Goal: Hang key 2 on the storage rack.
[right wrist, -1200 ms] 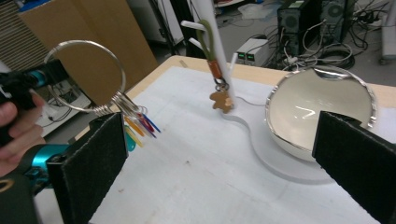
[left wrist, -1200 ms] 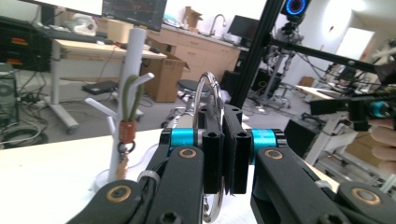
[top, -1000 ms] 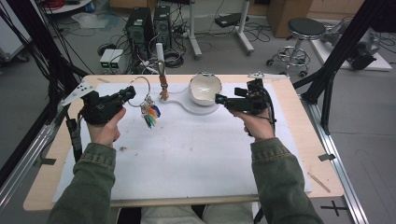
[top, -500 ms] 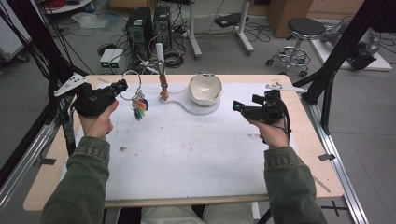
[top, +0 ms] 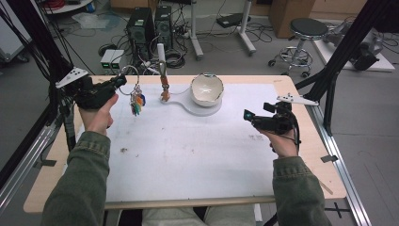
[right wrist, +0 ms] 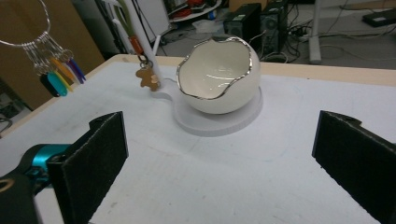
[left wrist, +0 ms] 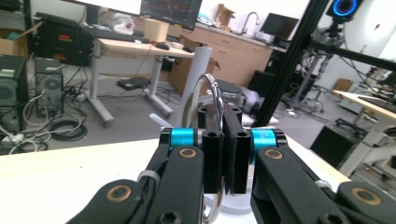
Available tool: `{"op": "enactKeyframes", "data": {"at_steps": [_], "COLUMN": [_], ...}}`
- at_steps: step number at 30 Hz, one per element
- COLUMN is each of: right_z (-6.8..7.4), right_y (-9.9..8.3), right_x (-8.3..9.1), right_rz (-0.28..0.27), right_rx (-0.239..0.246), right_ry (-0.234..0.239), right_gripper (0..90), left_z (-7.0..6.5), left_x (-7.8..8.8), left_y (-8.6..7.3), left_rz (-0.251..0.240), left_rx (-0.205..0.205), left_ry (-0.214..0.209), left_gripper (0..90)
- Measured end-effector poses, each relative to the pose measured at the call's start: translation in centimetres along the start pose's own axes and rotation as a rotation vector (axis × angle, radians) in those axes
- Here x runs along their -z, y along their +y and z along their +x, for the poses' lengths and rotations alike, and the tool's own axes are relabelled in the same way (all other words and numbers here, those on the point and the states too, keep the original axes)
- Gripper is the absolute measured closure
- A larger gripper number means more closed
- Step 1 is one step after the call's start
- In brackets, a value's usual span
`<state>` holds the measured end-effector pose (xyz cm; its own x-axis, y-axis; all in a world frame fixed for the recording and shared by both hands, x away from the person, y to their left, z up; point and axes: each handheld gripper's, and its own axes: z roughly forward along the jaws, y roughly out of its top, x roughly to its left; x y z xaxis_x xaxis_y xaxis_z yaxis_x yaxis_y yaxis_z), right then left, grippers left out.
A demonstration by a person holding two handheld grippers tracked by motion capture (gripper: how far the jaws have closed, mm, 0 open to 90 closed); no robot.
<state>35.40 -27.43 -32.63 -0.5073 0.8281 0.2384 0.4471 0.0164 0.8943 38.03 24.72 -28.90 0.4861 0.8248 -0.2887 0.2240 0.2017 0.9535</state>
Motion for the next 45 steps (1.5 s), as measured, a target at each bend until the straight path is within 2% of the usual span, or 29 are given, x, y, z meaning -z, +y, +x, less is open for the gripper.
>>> {"op": "enactKeyframes", "data": {"at_steps": [4, 8, 9, 14, 17, 21, 27, 30, 32, 34, 36, 40, 45], "right_z": [-0.1, -0.3, -0.4, -0.6, -0.7, -1.0, -1.7, -1.8, -1.8, -2.0, -2.2, -2.2, -2.4], "right_y": [-0.8, -1.5, -1.7, -2.5, -3.0, -3.6, -4.3, -4.6, -4.9, -5.2, -5.5, -6.1, -7.1], "right_x": [0.2, 0.7, 0.8, 1.6, 2.0, 2.4, 3.1, 3.5, 3.7, 3.9, 4.0, 4.4, 4.7], "right_rz": [-0.015, -0.024, -0.029, -0.065, -0.082, -0.085, -0.093, -0.097, -0.101, -0.107, -0.116, -0.134, -0.162], "right_rx": [0.013, 0.027, 0.025, 0.03, 0.043, 0.059, 0.049, 0.059, 0.059, 0.058, 0.054, 0.067, 0.093], "right_ry": [-0.03, -0.045, -0.05, -0.059, -0.058, -0.083, -0.103, -0.116, -0.12, -0.129, -0.133, -0.149, -0.165], "right_gripper": [2.6, 2.6, 2.6, 2.5, 2.5, 2.5, 2.5, 2.5, 2.5, 2.5, 2.5, 2.6, 2.5], "left_z": [0.0, -0.3, -0.4, -0.1, 0.4, 1.1, 2.0, 2.5, 2.8, 3.1, 3.3, 3.3, 3.8], "left_x": [-0.6, -1.3, -1.5, -2.2, -2.5, -2.9, -3.8, -4.3, -4.5, -4.7, -4.9, -5.5, -6.4], "left_y": [0.4, 0.9, 1.0, 1.3, 1.4, 1.9, 2.4, 2.6, 2.7, 3.0, 3.5, 4.0, 3.5], "left_rz": [-0.01, 0.012, 0.021, 0.025, 0.022, 0.031, 0.044, 0.052, 0.049, 0.055, 0.06, 0.081, 0.122], "left_rx": [0.005, -0.013, -0.029, -0.023, -0.007, -0.006, 0.003, 0.006, 0.024, 0.038, 0.052, 0.028, 0.013], "left_ry": [0.0, -0.004, 0.005, 0.02, 0.041, 0.061, 0.087, 0.104, 0.105, 0.124, 0.118, 0.133, 0.153], "left_gripper": [87.0, 87.0, 87.0, 87.0, 86.9, 87.0, 87.0, 87.0, 87.0, 87.0, 86.9, 86.9, 86.9]}}
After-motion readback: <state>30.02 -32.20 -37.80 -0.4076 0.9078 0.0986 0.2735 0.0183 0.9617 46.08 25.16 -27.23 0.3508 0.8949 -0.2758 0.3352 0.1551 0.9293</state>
